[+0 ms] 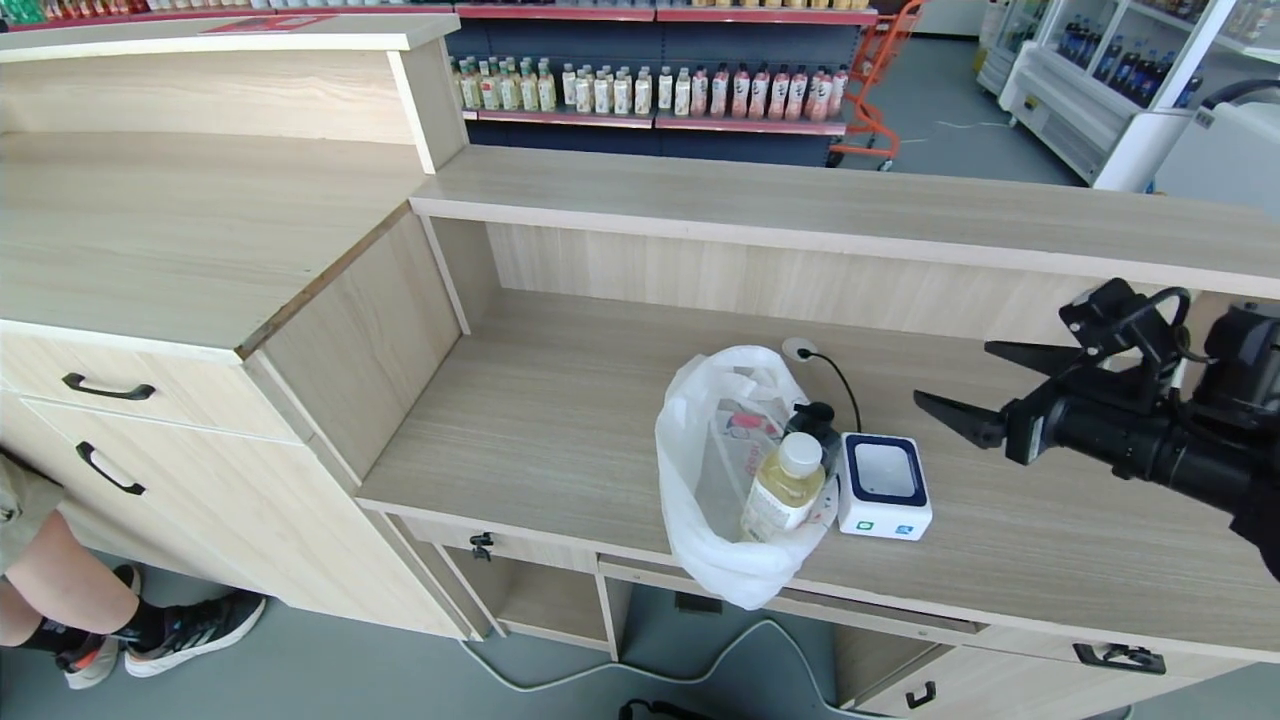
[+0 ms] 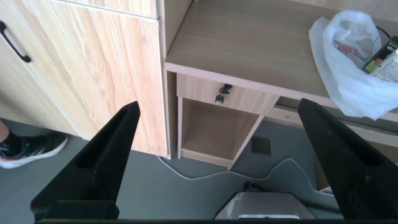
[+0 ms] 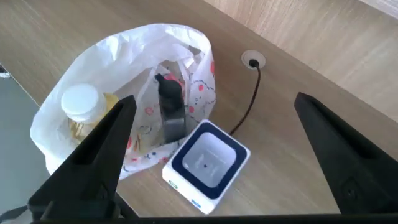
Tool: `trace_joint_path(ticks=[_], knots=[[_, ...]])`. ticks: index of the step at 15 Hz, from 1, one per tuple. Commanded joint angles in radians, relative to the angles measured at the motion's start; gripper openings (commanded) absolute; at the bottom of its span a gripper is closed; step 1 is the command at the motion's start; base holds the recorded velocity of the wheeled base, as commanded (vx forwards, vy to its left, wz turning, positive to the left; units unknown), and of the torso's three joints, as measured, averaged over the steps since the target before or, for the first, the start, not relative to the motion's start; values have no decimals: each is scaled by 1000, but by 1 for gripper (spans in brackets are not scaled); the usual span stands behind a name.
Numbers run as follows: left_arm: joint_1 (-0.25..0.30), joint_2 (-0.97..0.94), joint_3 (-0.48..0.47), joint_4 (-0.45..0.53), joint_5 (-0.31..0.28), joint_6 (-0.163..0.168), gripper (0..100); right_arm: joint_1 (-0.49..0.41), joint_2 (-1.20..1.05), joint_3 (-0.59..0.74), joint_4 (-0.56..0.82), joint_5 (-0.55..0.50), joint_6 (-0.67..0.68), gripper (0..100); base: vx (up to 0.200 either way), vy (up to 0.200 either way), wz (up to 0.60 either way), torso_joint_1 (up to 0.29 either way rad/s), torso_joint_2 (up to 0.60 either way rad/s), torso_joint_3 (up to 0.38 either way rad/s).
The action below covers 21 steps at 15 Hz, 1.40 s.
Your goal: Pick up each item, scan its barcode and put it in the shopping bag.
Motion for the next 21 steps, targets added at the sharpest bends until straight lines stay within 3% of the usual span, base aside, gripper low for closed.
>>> trace_joint_path(ticks=[1, 3, 4, 7, 10, 11, 14, 17, 21], knots=[[0, 0, 0, -1, 0, 0, 100, -139, -286, 93, 148, -49, -35, 100, 0, 0, -600, -2, -2, -2], [0, 0, 0, 0, 0, 0, 100, -173, -330, 89, 199, -103, -30, 100, 0, 0, -600, 5, 2, 5], [0, 0, 0, 0, 0, 0, 100, -224, -370, 95, 205, -123, 5, 100, 0, 0, -600, 2, 2, -2], [0, 0, 0, 0, 0, 0, 100, -262, -482, 118, 323, -176, 171, 100, 0, 0, 0, 0, 0, 0], [0, 0, 0, 0, 0, 0, 100, -274, -691, 352, 350, -340, 175, 100, 0, 0, 0, 0, 0, 0], [0, 0, 0, 0, 0, 0, 100, -266, -794, 445, 360, -386, 175, 100, 0, 0, 0, 0, 0, 0], [0, 0, 0, 0, 0, 0, 100, -237, -1062, 596, 415, -399, 178, 100, 0, 0, 0, 0, 0, 0], [0, 0, 0, 0, 0, 0, 100, -167, -1334, 596, 640, -397, 263, 100, 0, 0, 0, 0, 0, 0], [0, 0, 0, 0, 0, 0, 100, -75, -1556, 596, 872, -439, 252, 100, 0, 0, 0, 0, 0, 0]])
